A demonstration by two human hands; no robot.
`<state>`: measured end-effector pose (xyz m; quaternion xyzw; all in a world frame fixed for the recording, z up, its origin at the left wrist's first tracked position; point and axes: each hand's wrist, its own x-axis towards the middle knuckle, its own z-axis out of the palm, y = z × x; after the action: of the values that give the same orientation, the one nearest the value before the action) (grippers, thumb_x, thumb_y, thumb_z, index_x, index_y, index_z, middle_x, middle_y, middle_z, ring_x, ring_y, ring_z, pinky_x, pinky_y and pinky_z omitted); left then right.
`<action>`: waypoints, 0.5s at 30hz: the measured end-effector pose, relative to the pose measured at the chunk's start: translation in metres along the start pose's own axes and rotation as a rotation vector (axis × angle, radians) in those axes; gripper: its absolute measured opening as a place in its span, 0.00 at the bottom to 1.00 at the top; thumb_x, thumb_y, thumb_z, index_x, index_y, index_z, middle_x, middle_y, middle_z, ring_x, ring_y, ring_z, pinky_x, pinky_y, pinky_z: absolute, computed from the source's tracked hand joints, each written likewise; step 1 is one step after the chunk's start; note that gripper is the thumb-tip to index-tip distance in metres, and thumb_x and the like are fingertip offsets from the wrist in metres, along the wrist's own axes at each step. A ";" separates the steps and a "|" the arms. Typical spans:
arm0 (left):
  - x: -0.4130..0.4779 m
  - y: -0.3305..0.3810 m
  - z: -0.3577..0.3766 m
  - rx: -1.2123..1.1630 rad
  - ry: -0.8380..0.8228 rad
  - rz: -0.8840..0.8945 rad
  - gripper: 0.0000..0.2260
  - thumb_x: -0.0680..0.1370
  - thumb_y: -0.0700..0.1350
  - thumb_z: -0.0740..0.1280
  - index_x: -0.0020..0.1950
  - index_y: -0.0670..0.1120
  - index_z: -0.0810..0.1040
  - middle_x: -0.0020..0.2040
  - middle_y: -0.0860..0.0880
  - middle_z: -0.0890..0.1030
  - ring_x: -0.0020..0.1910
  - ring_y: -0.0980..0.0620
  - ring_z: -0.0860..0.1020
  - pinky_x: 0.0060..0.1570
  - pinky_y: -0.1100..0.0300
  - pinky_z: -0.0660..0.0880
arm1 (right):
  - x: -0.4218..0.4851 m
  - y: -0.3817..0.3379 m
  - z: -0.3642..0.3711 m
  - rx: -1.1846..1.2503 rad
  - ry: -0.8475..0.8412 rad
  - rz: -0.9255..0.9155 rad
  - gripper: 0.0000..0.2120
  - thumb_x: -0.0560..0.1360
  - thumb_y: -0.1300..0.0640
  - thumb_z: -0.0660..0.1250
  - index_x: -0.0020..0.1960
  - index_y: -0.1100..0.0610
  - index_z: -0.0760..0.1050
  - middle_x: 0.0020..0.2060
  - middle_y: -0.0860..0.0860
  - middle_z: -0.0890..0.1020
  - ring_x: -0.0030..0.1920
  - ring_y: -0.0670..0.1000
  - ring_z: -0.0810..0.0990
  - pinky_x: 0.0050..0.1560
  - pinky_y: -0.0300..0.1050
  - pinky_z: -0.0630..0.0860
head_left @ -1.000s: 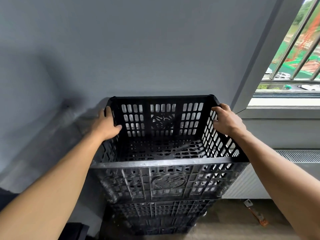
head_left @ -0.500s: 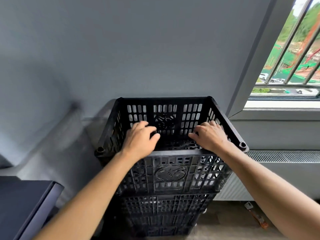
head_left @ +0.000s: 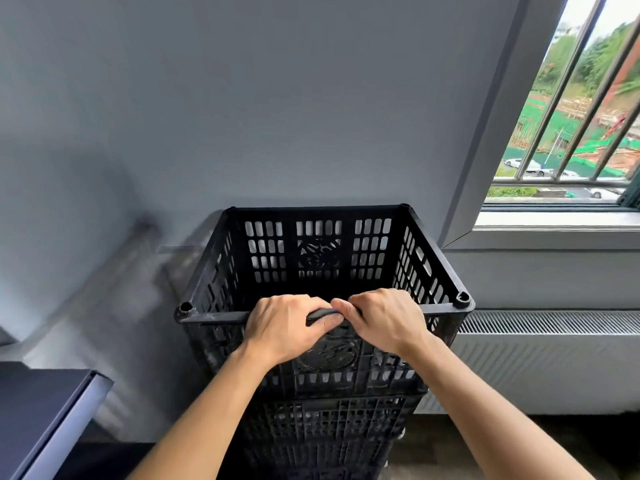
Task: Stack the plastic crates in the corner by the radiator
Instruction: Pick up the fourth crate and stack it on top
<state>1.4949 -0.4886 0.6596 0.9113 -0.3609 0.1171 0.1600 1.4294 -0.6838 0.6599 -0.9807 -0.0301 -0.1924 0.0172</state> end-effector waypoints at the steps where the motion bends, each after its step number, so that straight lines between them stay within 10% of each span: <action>1: 0.001 0.002 -0.001 -0.003 -0.005 -0.007 0.26 0.73 0.76 0.46 0.60 0.66 0.74 0.47 0.64 0.82 0.46 0.61 0.81 0.40 0.59 0.75 | 0.000 0.002 -0.001 0.005 0.002 -0.008 0.32 0.79 0.32 0.42 0.30 0.50 0.68 0.23 0.46 0.72 0.24 0.49 0.73 0.25 0.42 0.67; 15: -0.021 0.022 -0.007 -0.136 -0.009 -0.104 0.21 0.79 0.65 0.56 0.66 0.59 0.76 0.60 0.60 0.80 0.61 0.59 0.75 0.62 0.58 0.65 | -0.014 0.012 -0.015 0.170 -0.055 -0.169 0.22 0.81 0.36 0.47 0.61 0.44 0.74 0.49 0.43 0.84 0.48 0.47 0.82 0.38 0.47 0.78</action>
<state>1.4644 -0.4882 0.6633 0.9163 -0.3210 0.0795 0.2258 1.4120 -0.6969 0.6682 -0.9746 -0.1293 -0.1629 0.0834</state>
